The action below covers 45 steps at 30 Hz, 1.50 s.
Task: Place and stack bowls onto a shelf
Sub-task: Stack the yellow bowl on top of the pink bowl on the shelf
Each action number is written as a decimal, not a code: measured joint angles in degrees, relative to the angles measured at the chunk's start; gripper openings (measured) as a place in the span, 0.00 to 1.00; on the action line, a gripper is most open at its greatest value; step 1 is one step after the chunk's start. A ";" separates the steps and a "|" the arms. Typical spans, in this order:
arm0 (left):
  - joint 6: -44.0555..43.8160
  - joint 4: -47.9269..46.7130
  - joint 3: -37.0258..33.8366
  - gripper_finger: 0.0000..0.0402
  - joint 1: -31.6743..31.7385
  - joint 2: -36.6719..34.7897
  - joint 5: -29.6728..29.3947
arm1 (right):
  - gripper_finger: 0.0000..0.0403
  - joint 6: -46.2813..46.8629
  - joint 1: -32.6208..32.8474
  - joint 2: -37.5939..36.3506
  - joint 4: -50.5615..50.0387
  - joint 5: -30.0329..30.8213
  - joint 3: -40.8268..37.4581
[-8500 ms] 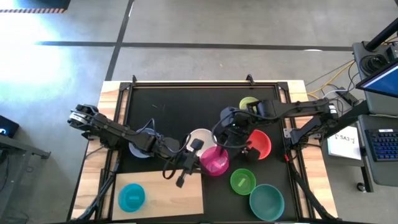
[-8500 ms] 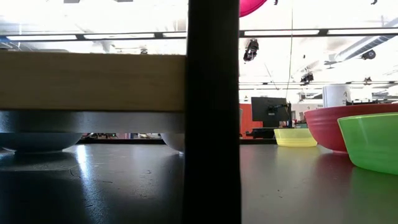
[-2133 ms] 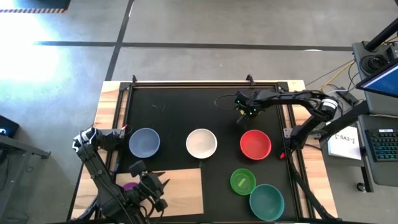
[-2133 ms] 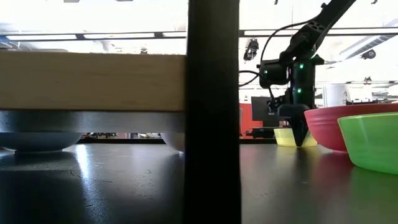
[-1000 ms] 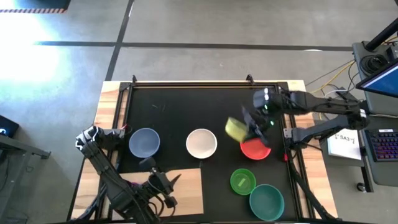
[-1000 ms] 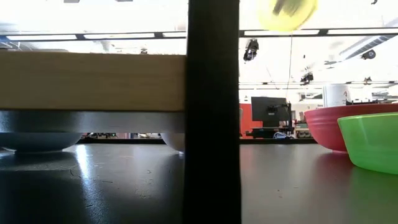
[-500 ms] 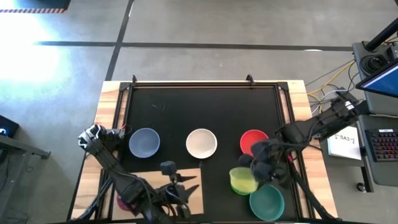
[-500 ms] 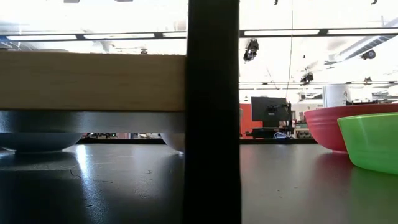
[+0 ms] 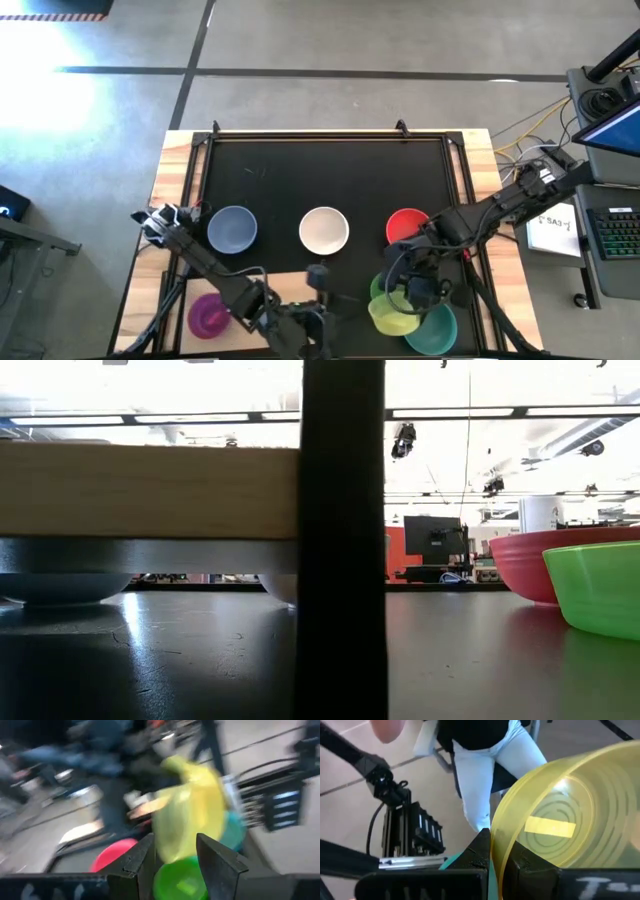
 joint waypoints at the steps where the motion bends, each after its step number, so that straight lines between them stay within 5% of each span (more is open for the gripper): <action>1: 1.03 1.31 0.00 0.31 0.48 0.36 2.62 | 0.02 -1.09 0.00 0.33 -0.98 -0.03 0.61; 20: 2.14 20.01 0.00 0.30 6.06 5.55 27.33 | 0.02 -14.96 -0.02 0.88 -6.92 -0.11 4.59; 30: -1.81 20.50 0.00 0.04 8.16 6.63 32.86 | 0.02 -17.43 0.22 0.88 -7.40 0.26 4.59; 34: -4.46 20.40 0.00 0.02 9.68 6.63 38.57 | 0.03 -16.02 0.22 0.88 -7.50 0.09 4.59; 45: -6.93 19.21 -0.22 0.00 11.84 6.63 44.58 | 0.19 -9.39 0.10 0.60 -7.34 2.86 4.61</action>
